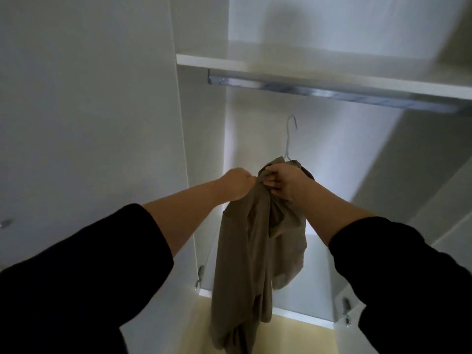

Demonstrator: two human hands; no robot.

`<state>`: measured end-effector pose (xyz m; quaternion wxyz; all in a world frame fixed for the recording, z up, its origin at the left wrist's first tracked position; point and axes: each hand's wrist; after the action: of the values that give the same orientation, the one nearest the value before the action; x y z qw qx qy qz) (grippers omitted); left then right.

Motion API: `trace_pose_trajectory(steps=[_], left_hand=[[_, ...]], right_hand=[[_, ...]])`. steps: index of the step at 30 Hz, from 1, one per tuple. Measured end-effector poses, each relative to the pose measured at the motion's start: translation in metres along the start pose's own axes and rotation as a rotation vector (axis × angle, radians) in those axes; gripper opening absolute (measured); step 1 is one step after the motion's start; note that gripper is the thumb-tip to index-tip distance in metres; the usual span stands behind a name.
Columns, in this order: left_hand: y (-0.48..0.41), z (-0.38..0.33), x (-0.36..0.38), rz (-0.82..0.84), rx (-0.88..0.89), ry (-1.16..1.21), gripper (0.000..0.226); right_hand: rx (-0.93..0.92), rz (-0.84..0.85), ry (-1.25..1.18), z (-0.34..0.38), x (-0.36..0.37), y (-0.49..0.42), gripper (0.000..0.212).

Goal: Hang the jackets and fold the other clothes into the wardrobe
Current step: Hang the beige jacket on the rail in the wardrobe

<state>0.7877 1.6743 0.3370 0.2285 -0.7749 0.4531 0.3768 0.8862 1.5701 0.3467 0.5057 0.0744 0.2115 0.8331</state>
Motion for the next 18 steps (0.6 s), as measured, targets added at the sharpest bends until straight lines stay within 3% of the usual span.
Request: trace_pose_trajectory(steps=[10, 18], left_hand=[[-0.066, 0.011, -0.028, -0.289, -0.047, -0.021, 0.047], [-0.131, 0.031, -0.036, -0.439, 0.008, 0.016, 0.042]], right_hand=[[-0.192, 0.161, 0.238, 0.076, 0.038, -0.066, 0.008], [-0.269, 0.156, 0.272, 0.114, 0.070, -0.122, 0.012]])
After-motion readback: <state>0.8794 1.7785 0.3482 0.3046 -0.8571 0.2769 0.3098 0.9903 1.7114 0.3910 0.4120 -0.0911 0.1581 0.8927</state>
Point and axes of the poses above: each hand's wrist, its own y-axis away from the middle knuckle, its own x-axis out of the palm, z = x × y, and after that the axes turned 7 degrees about -z, right-handed
